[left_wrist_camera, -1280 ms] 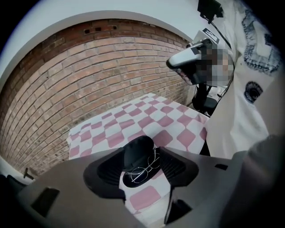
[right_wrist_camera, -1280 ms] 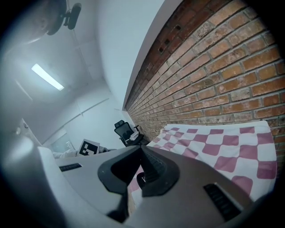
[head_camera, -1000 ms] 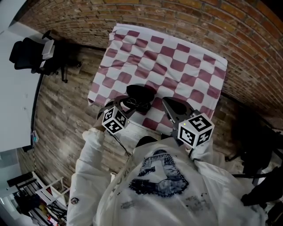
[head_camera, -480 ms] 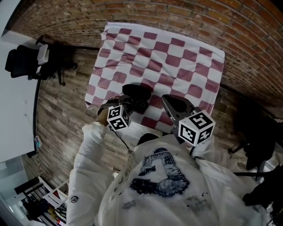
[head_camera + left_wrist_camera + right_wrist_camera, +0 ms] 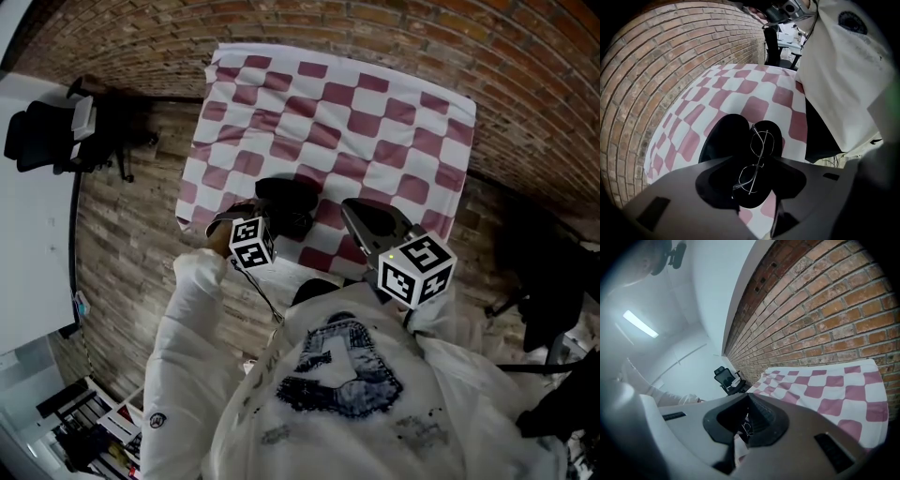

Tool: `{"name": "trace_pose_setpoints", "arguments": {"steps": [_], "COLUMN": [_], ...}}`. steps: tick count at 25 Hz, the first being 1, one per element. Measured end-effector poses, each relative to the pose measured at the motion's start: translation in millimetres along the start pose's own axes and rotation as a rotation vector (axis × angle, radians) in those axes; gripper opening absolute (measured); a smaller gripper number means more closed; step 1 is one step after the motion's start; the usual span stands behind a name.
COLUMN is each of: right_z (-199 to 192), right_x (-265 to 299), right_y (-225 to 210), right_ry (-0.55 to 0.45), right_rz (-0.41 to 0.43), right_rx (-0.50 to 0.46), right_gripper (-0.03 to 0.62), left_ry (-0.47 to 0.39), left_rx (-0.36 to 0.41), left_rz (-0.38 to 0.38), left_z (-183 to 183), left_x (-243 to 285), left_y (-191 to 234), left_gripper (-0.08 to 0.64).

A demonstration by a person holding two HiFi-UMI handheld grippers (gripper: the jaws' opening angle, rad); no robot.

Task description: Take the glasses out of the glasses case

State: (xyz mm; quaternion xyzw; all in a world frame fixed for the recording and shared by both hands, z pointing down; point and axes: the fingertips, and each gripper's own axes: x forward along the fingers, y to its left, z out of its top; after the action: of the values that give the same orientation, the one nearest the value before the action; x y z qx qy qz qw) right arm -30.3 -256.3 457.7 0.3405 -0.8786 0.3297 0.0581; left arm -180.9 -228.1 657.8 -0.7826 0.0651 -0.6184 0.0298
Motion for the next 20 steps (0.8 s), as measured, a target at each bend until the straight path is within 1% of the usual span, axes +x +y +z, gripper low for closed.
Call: {"name": "trace_pose_setpoints", "arguments": {"steps": [8, 14, 20], "right_z": [0, -2, -3], "right_x": [5, 8, 8], "right_y": [-4, -3, -3], "right_ry": [0.011, 0.021, 0.024], "right_rz": [-0.005, -0.005, 0.000], "right_rx": [0.006, 0.006, 0.001], "right_gripper": [0.014, 0.014, 0.014], "left_ry": [0.013, 0.010, 0.017], "left_rx": [0.034, 0.034, 0.026], "left_rz": [-0.040, -0.052, -0.055], "left_z": [2, 1, 1], "left_x": [11, 14, 18], "left_y": [-7, -12, -17], "left_gripper": [0.113, 0.084, 0.072]}}
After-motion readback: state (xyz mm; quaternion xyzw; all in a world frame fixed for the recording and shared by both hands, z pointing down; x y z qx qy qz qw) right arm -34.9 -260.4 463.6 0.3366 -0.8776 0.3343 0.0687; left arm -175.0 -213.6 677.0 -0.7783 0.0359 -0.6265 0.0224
